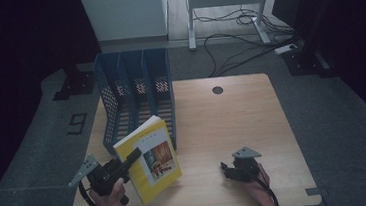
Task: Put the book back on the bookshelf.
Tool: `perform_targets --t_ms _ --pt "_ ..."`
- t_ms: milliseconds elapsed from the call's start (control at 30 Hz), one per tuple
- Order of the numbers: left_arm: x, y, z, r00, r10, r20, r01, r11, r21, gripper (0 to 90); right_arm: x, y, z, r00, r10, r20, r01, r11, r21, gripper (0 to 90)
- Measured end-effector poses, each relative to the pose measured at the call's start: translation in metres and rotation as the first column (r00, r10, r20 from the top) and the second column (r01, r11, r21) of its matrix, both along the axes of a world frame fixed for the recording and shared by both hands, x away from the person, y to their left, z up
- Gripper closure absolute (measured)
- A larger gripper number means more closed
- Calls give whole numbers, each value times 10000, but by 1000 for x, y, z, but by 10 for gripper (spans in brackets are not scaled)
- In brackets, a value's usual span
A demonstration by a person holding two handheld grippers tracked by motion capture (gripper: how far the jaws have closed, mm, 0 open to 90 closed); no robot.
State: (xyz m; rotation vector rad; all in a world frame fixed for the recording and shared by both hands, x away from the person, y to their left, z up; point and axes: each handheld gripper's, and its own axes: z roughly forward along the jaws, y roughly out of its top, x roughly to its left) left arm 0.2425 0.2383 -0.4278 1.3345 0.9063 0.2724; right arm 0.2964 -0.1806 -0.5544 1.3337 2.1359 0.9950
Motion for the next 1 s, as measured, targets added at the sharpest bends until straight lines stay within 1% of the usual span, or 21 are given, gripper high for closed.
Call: perform_targets --t_ms 200,467,533,633,700,800,1000 --pt "-1 2 3 10000 31 26 -31 10000 -48 751 2 -3 0 9998 -210 -13 210 9998 28 299" --pt "-3 6 14 9997 111 202 -109 9998 -139 752 1 -4 0 9996 -271 -55 272 9996 121 289" --pt "-2 8 18 9995 170 248 -166 9997 -169 752 1 -4 0 9996 -273 -48 274 9996 99 289" --pt "2 11 26 9990 285 335 -283 9996 -56 752 1 -3 0 9996 -265 -31 265 9996 28 288" --pt "6 12 31 9985 387 390 -385 9992 -64 751 1 -3 0 9996 -265 -30 265 9996 26 287" --pt "10 14 34 9980 460 436 -454 9989 -149 751 1 -3 0 9997 -254 -42 254 9997 46 285" --pt "14 15 39 9972 554 493 -546 9983 -193 752 1 -4 0 9997 -255 -57 255 9997 50 284"
